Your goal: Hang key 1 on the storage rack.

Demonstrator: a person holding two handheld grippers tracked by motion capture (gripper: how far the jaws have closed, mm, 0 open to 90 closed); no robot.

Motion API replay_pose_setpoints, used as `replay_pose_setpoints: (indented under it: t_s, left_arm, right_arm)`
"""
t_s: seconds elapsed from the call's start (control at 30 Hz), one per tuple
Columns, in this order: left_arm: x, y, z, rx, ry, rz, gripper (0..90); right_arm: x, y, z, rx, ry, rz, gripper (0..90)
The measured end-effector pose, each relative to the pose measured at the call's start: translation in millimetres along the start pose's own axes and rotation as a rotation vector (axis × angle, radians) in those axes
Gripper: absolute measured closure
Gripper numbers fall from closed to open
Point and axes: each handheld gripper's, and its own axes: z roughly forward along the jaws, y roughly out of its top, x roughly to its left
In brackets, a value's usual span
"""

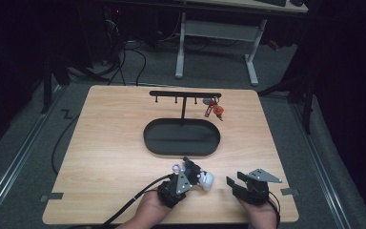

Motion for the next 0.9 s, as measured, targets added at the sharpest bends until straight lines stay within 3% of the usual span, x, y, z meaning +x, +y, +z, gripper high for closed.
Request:
replay_pose_setpoints:
  t_s: [0.1, 0.3, 0.43, 0.57, 0.63, 0.73, 0.8, 0.9]
  left_arm:
    - [8.6, 1.2, 1.4, -0.01, 0.023, -0.049, 87.3]
    - [-1.3, 16.3, 15.9, -0.013, 0.004, -0.02, 85.4]
    - [6.7, 4.0, 8.6, -0.011, 0.0, -0.046, 77.4]
    - [35.2, -21.6, -22.5, -0.026, 0.047, -0.094, 68.7]
    - [55.1, -35.0, -40.7, -0.028, 0.097, -0.103, 63.5]
    - [88.1, -54.2, -65.9, -0.035, 0.204, -0.113, 55.0]
    - [109.0, -66.3, -80.2, -0.042, 0.238, -0.152, 48.0]
    - [126.5, -86.9, -91.8, -0.073, 0.288, -0.19, 42.1]
  right_arm:
    - [1.3, 0.3, 1.2, 0.0, 0.003, -0.004, 47.1]
    - [1.7, 1.0, 2.2, 0.005, 0.001, 0.0, 47.0]
    - [0.8, -0.1, 2.6, 0.007, 0.005, 0.004, 46.3]
    - [-1.6, -1.4, 4.8, 0.022, 0.008, 0.019, 45.9]
    - [-2.4, -1.7, 7.4, 0.035, 0.0, 0.022, 45.9]
    - [-3.4, -2.0, 9.2, 0.041, -0.013, 0.019, 45.9]
    - [-2.8, -2.6, 8.5, 0.047, -0.021, 0.023, 45.9]
    - [-1.4, -2.5, 7.7, 0.056, -0.038, 0.009, 46.0]
